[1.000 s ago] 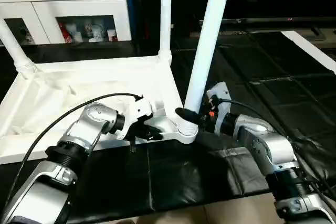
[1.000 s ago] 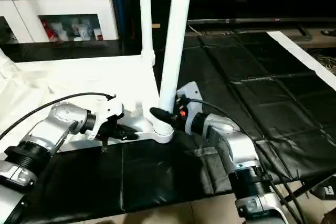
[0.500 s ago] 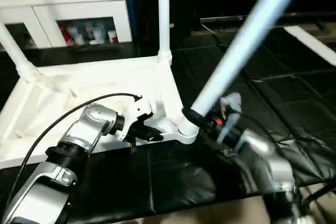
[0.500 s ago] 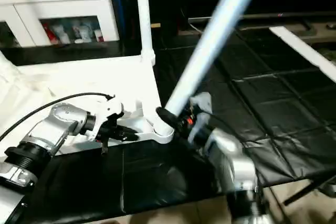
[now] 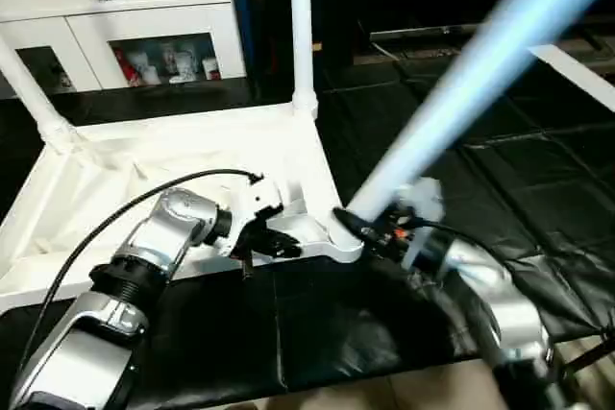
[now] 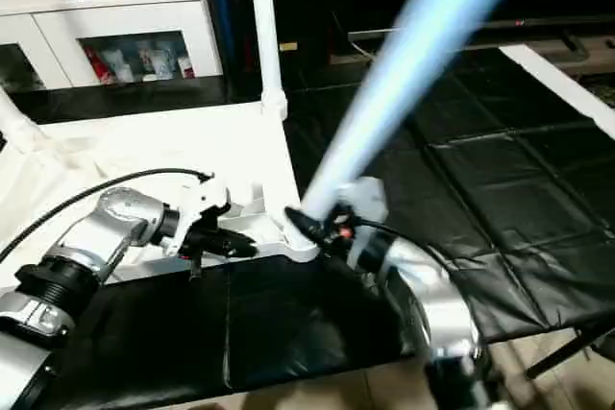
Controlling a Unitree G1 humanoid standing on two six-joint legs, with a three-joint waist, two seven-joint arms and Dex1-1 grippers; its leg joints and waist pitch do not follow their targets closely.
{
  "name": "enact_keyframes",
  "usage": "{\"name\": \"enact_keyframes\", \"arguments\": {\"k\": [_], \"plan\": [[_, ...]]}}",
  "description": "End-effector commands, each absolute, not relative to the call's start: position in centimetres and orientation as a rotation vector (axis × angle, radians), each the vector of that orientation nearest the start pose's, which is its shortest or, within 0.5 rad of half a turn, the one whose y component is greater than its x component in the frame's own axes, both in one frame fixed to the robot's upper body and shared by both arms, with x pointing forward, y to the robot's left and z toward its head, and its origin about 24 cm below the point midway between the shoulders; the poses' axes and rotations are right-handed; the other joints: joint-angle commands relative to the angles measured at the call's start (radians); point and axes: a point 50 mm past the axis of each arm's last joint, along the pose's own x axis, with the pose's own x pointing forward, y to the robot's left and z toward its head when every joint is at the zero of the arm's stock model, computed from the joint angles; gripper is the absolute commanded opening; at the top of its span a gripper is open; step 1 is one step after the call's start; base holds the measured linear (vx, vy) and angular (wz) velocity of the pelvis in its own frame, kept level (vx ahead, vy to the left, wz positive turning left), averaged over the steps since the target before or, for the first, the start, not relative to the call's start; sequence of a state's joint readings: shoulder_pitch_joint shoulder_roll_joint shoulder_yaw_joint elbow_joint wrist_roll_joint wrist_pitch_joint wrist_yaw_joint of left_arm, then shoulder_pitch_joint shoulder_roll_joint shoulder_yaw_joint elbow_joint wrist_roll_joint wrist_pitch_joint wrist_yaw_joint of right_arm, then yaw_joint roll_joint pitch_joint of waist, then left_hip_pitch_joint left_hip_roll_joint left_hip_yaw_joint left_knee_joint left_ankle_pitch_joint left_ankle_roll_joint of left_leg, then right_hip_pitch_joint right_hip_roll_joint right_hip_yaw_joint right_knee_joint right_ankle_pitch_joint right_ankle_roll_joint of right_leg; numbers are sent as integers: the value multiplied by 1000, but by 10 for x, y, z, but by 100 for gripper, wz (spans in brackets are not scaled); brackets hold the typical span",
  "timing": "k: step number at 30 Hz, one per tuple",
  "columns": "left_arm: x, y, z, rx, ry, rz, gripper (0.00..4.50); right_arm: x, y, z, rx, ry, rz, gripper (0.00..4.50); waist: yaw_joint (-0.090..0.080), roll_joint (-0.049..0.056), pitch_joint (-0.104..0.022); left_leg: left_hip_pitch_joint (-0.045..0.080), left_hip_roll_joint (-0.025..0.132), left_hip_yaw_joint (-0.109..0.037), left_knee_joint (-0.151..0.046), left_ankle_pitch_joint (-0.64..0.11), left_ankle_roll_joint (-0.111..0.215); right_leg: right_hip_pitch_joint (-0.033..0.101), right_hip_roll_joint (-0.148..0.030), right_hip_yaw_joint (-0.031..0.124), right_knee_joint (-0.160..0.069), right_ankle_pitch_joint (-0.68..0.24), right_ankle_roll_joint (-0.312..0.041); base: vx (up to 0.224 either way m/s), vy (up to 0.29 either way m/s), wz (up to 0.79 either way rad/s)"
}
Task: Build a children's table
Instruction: Insert table leg to table base
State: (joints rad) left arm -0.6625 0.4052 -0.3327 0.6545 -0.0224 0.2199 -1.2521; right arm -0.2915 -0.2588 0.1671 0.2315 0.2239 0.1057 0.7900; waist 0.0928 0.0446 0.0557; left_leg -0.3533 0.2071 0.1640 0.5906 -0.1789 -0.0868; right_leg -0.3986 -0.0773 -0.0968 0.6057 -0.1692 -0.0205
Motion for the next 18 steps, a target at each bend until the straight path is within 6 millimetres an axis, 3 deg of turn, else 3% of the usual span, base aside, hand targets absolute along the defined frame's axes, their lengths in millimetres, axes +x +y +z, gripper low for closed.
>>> {"name": "enact_keyframes", "arguments": {"k": [1,2,3,4,5,6,7,10,13,15,18], "plan": [[337,159,73,422,530,-1191,0,273,-122,18,-75,328,1021,191,2,-14,-58,1,12,-6,-74,-286,33,43,-70,44,-110,-536,-84,0,0,0],[336,160,73,427,533,-1188,0,275,-120,20,-85,331,1041,191,-1,-29,-57,2,13,-4,-75,-294,33,41,-70,44,-115,-549,-78,0,0,0],[335,162,72,438,537,-1183,0,277,-118,21,-93,336,1069,191,1,-30,-57,4,13,-6,-76,-298,30,40,-72,45,-114,-565,-73,0,0,0],[334,164,71,448,541,-1178,0,278,-116,22,-104,339,1093,191,2,-25,-57,5,15,-7,-76,-302,28,38,-74,45,-112,-568,-74,0,0,0],[334,165,71,455,545,-1170,0,279,-113,24,-113,352,1137,191,-3,-40,-55,2,16,-8,-78,-303,28,40,-73,43,-113,-571,-71,0,0,0],[334,165,71,455,545,-1170,0,279,-113,24,-113,352,1137,191,-1,-35,-55,3,16,-10,-79,-310,24,39,-74,43,-111,-575,-72,0,0,0],[333,165,71,460,545,-1171,0,279,-112,24,-111,358,1160,191,-4,-48,-54,7,17,-5,-78,-315,24,34,-73,46,-117,-581,-68,0,0,0],[332,164,73,474,542,-1201,0,280,-110,23,-96,368,1206,191,-1,-43,-55,9,19,-8,-80,-323,16,34,-76,47,-116,-573,-71,0,0,0],[331,163,73,489,540,-1230,0,281,-110,22,-81,371,1221,191,-3,-48,-59,6,23,-10,-85,-323,13,41,-74,49,-105,-492,-98,0,0,0],[330,162,73,511,545,-1255,0,280,-110,20,-77,374,1245,191,-5,-39,-59,8,23,-7,-85,-330,9,40,-72,52,-104,-460,-117,0,0,0],[330,161,72,540,556,-1273,0,279,-108,19,-74,377,1280,191,-2,-40,-62,7,22,-5,-83,-316,10,45,-71,53,-99,-424,-134,0,0,0]]}}
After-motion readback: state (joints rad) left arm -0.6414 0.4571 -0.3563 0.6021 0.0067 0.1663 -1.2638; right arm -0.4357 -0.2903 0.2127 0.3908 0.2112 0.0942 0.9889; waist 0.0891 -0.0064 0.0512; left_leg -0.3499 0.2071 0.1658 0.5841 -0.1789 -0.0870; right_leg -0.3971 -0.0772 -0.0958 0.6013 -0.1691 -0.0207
